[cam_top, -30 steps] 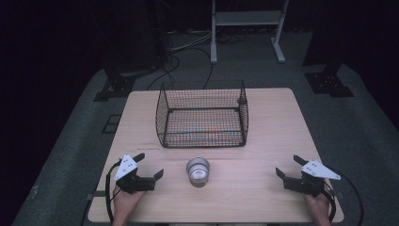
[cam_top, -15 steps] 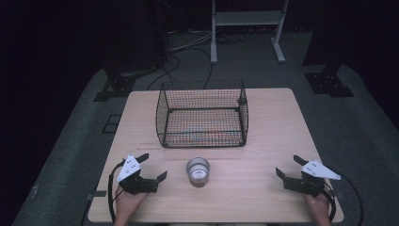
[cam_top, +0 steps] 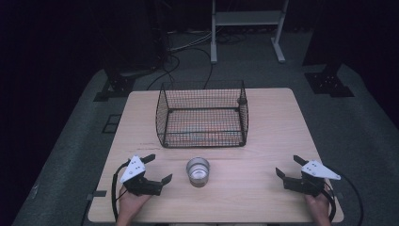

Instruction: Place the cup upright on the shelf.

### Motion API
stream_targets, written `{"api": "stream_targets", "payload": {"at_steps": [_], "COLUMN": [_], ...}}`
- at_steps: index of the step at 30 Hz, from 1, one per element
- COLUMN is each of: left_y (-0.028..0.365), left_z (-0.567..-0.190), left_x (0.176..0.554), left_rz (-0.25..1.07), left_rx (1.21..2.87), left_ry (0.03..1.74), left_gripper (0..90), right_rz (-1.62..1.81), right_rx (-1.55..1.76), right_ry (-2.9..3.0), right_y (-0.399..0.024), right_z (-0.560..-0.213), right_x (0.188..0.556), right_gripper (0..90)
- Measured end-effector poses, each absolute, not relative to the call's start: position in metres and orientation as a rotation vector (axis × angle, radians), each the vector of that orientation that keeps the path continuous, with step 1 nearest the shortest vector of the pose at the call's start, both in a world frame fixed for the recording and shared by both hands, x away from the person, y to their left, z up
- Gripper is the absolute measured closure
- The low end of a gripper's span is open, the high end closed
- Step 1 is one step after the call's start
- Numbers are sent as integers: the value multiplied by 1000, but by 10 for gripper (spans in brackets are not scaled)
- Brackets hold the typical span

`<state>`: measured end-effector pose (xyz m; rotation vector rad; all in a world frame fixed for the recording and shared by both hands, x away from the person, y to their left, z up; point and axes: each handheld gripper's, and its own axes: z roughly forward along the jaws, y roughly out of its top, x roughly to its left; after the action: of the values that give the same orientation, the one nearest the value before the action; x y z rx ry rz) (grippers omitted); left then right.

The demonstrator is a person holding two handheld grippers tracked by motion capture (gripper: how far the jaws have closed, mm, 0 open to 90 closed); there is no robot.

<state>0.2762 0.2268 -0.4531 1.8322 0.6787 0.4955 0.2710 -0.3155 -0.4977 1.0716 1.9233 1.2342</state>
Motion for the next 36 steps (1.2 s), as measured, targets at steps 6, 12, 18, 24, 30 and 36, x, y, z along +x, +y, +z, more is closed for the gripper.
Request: {"api": "stream_targets", "payload": {"at_steps": [6,12,18,24,30,36], "left_y": [224,218,210,206,197,188], "left_z": [-451,-447,-446,-445,-445,-443], "left_x": [275,273,271,270,271,272], "left_rz": [493,474,439,425,406,389], "left_rx": [1833,1838,1848,1852,1876,1902], "left_ry": [657,622,581,560,526,499], "left_gripper": [11,10,11,10,11,10], "right_rz": [1234,1234,1234,1236,1236,1237], "right_rx": [1072,1072,1070,1072,1075,1076], "right_ry": [1923,1923,1924,1924,1923,1922], "right_y": [-315,-315,-315,-316,-316,-316], "right_z": [-498,-498,-498,-498,-498,-498], "right_x": [271,271,271,271,271,271], "right_gripper": [135,135,135,135,135,135]}}
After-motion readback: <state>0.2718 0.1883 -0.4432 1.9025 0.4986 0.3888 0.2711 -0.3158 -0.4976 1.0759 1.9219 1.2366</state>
